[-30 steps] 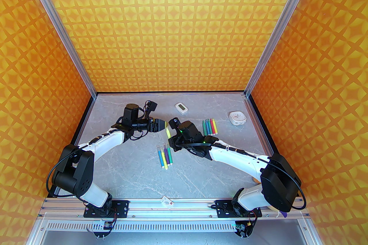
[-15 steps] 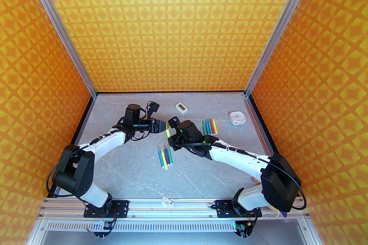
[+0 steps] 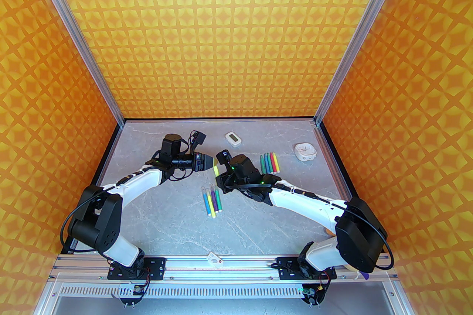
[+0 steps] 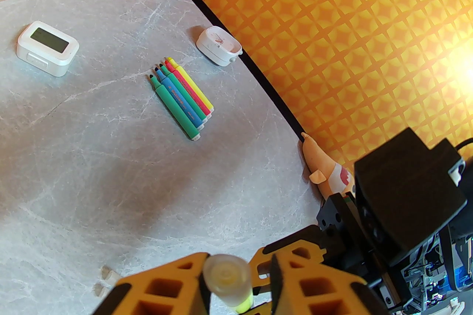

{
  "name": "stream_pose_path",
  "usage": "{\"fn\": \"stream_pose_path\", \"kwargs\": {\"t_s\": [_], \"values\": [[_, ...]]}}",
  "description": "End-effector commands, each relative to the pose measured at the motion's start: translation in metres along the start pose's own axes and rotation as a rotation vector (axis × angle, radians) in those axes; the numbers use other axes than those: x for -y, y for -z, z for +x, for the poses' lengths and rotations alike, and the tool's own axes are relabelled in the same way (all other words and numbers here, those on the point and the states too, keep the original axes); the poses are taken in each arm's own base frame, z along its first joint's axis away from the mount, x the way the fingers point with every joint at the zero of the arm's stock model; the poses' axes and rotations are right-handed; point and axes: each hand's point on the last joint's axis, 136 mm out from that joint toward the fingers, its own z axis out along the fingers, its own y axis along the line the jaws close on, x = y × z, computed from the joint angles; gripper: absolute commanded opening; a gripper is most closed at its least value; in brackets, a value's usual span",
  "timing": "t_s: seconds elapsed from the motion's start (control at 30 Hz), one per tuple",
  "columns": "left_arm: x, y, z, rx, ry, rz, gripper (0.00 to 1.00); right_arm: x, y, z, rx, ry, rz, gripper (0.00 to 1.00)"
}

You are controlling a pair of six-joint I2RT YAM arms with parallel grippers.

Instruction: Open the pen caps

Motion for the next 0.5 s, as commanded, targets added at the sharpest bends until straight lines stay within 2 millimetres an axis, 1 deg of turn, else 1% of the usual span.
{"fn": "stream_pose_path", "kwargs": {"t_s": [0.0,0.13,0.3,0.33,0.43,0.47], "values": [[0.0123,-0.0048,-0.0065,-0.006,-0.021,0.052,0.25,-0.0004,0.0121,-0.0236,0.087,0.011,0.008,0.00],[0.0128,-0.0056,-0.0067,-0.007,-0.020,0.056,0.16,0.0029,0.0149,-0.0244,0.094,0.011,0.025,0.00],[0.0122,-0.0062,-0.0076,-0.004,-0.013,0.058,0.12,0.0055,0.0166,-0.0251,0.099,0.017,0.039,0.01],[0.0125,-0.0063,-0.0080,-0.003,-0.013,0.058,0.11,0.0055,0.0165,-0.0248,0.098,0.016,0.039,0.02],[0.0126,-0.0065,-0.0093,0.000,-0.010,0.059,0.08,0.0069,0.0150,-0.0238,0.096,0.013,0.042,0.15],[0.0131,-0.0064,-0.0102,0.002,-0.009,0.060,0.07,0.0074,0.0145,-0.0239,0.099,0.012,0.044,0.20]]}}
